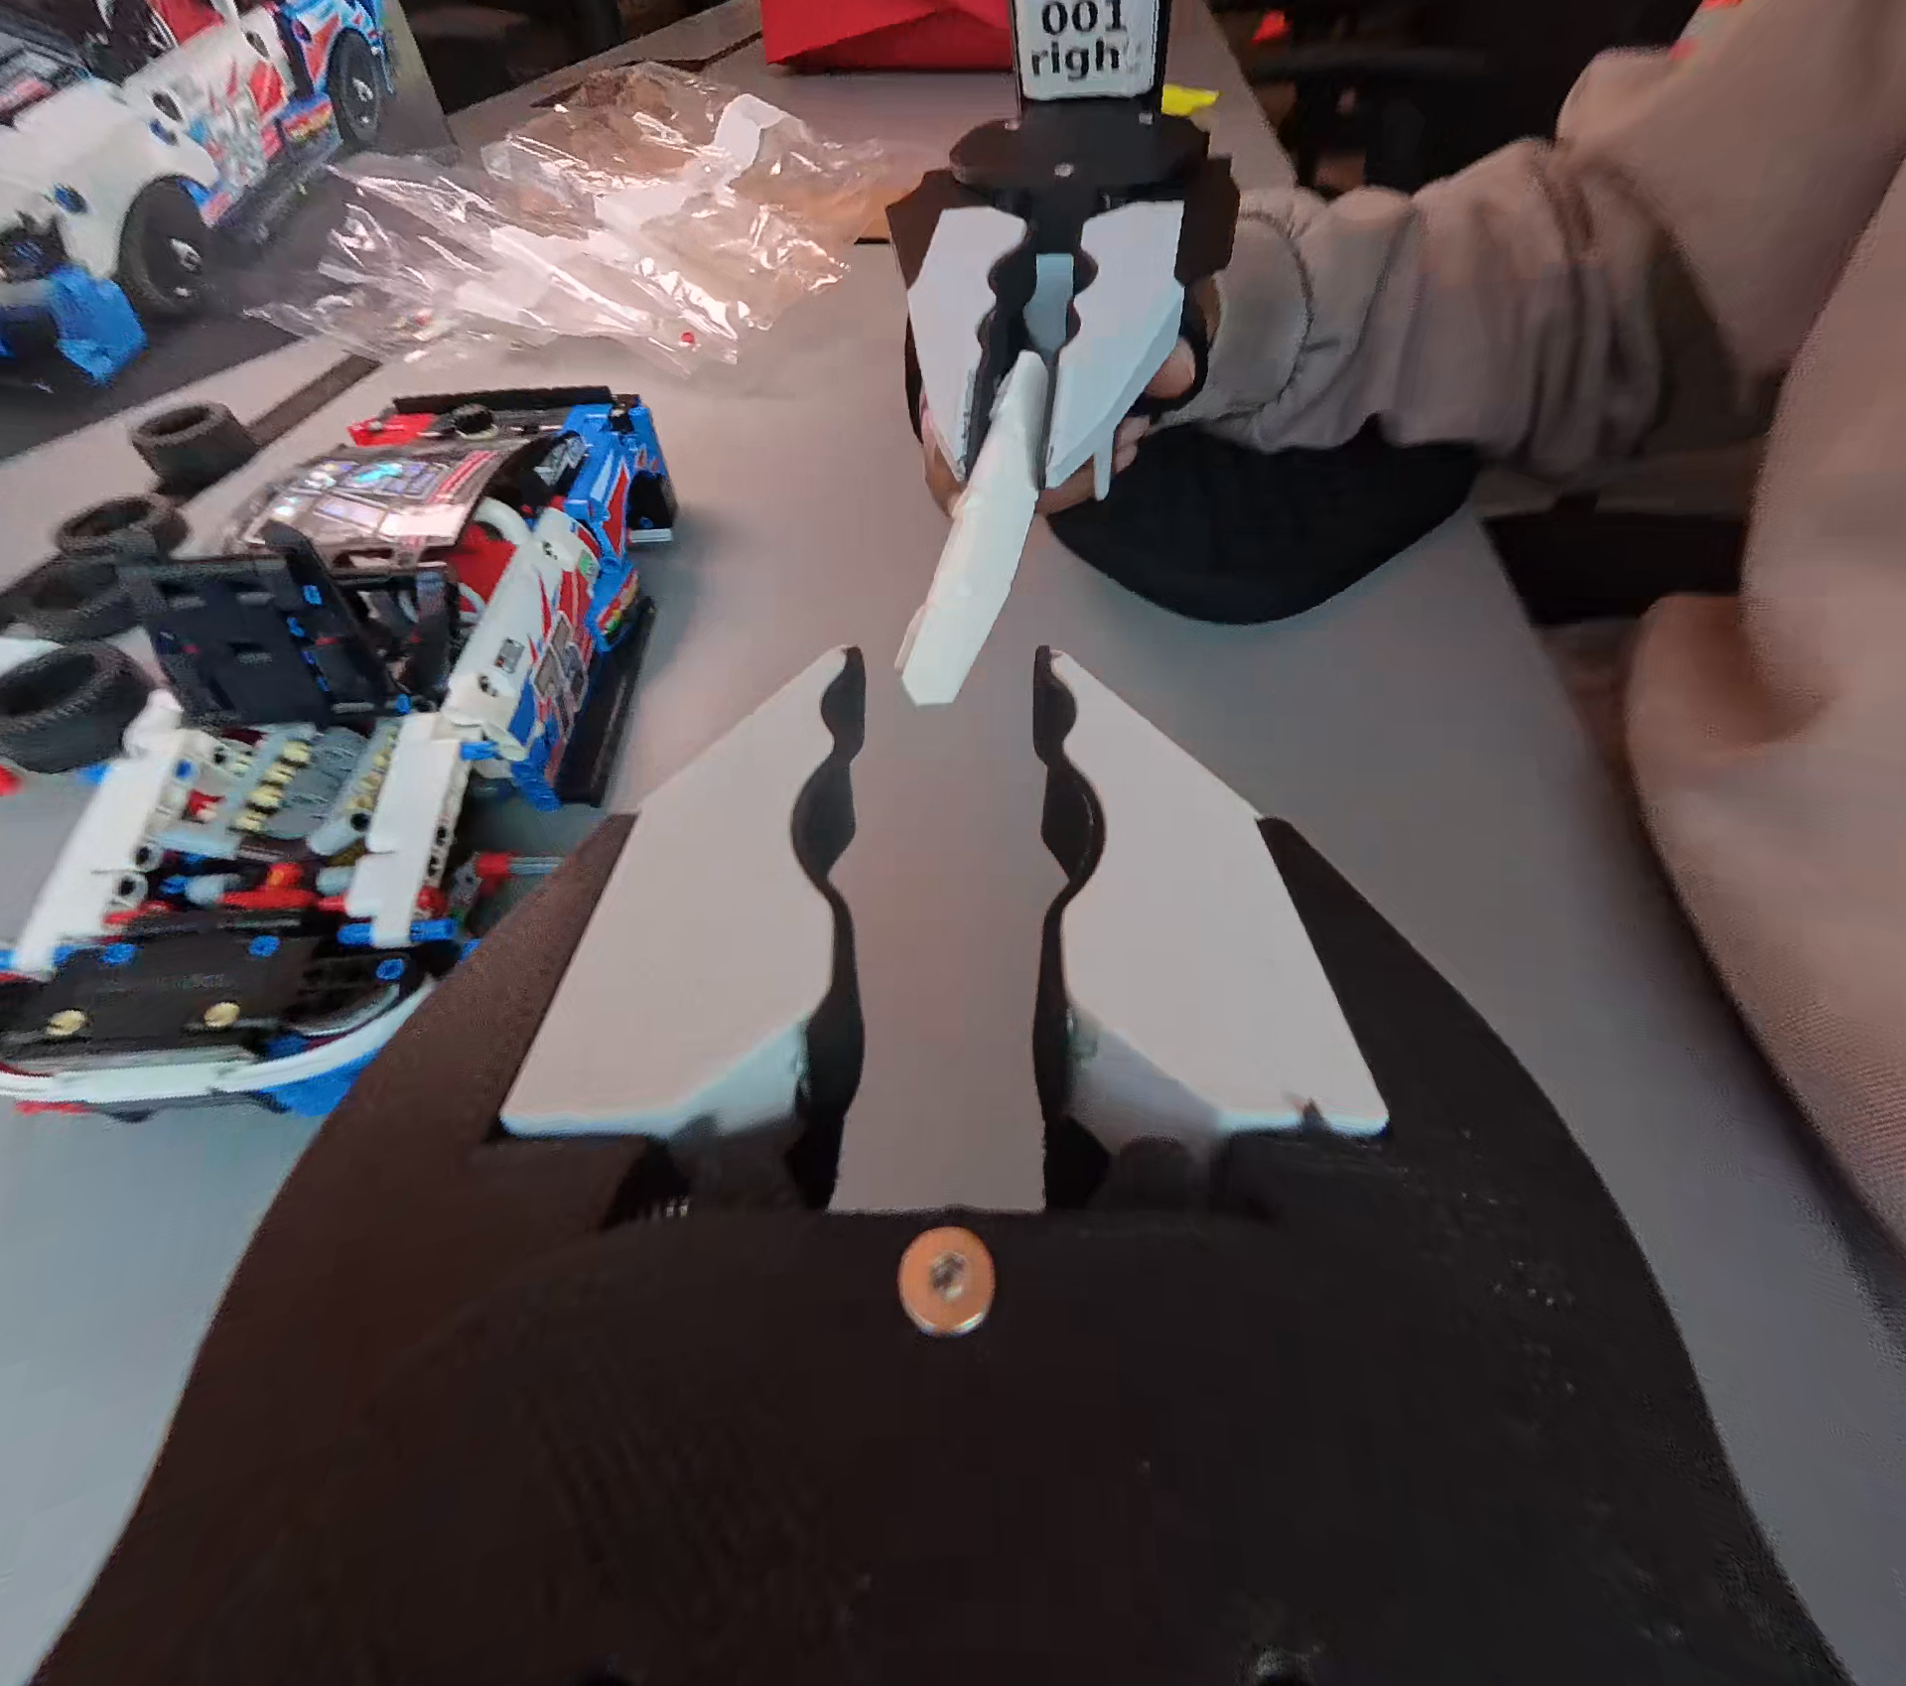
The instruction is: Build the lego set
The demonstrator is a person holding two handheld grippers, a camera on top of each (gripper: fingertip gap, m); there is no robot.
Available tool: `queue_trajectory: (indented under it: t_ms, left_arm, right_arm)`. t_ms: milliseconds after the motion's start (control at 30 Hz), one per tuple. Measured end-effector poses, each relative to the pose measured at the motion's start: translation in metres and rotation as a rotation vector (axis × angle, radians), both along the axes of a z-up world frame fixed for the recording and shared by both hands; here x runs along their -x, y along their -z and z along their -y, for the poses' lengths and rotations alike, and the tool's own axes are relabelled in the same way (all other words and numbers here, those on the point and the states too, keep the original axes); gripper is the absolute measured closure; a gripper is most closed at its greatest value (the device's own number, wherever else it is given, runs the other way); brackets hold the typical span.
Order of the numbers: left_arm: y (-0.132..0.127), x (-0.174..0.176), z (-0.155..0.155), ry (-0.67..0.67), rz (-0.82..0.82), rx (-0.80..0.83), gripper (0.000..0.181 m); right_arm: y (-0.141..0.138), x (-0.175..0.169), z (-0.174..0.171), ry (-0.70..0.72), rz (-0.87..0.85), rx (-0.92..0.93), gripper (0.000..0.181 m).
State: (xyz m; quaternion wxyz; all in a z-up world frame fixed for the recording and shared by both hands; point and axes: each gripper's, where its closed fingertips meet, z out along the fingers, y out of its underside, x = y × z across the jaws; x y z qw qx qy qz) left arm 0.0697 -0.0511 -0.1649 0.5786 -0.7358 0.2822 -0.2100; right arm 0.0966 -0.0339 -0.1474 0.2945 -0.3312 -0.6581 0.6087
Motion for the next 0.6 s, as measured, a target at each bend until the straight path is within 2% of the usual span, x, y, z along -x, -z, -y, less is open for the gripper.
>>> queue_trajectory:
  t_ms: [100, 200, 267, 600]
  left_arm:
    - [-0.004, -0.001, 0.004, 0.058, 0.190, 0.093, 0.149]
    - [-0.007, -0.008, 0.009, 0.123, 0.280, 0.140, 0.157]
    - [-0.004, -0.008, 0.008, 0.115, 0.276, 0.155, 0.171]
    - [0.008, -0.003, 0.007, 0.120, 0.302, 0.249, 0.176]
  right_arm:
    - [-0.002, -0.002, 0.004, -0.012, -0.033, -0.017, 0.170]
    - [0.004, -0.002, 0.007, -0.023, -0.020, -0.041, 0.170]
    - [0.008, -0.002, 0.009, -0.028, -0.006, -0.046, 0.170]
    - [0.026, 0.007, 0.002, 0.020, 0.065, -0.096, 0.171]
